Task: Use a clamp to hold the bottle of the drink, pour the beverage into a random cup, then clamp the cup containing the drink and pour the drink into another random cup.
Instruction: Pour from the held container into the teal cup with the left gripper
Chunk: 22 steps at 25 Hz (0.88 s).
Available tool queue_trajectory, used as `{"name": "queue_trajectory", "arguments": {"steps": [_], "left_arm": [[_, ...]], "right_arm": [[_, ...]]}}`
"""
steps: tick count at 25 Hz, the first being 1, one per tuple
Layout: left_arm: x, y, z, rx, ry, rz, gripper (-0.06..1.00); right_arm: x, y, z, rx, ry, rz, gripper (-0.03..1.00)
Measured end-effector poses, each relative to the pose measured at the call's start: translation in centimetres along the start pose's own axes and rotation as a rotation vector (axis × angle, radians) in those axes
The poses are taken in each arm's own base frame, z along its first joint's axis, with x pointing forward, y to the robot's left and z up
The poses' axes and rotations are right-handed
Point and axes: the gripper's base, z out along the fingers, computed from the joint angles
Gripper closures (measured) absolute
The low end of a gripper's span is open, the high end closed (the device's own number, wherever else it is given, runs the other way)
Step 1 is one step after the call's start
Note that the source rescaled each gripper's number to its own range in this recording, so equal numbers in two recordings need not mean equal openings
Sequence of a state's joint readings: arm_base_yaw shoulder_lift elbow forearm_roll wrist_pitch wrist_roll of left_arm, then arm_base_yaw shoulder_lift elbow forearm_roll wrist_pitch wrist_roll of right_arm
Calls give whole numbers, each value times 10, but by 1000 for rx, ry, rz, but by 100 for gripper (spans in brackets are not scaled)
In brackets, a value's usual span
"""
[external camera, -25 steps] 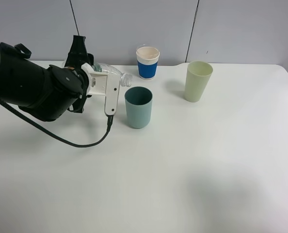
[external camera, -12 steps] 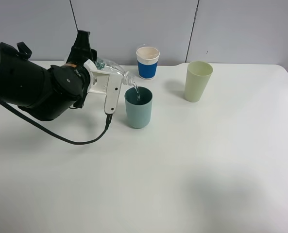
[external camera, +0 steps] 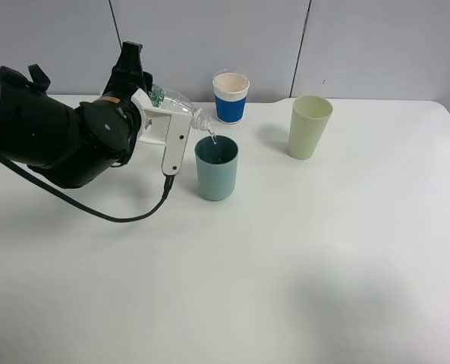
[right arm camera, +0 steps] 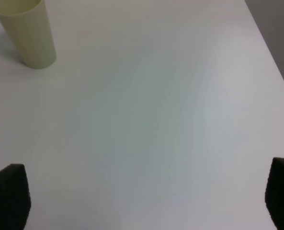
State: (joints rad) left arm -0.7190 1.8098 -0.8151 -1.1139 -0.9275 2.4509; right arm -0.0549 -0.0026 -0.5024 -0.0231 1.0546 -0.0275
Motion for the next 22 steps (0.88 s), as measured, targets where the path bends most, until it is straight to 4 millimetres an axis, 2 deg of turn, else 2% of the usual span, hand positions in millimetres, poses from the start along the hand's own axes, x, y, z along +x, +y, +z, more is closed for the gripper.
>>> {"name": "queue_trajectory", "arguments": {"steps": [22], "left_arm": [[1,2,0,-20,17,1,94]], "right_arm": [[0,0,0,0,0,0,2]]}}
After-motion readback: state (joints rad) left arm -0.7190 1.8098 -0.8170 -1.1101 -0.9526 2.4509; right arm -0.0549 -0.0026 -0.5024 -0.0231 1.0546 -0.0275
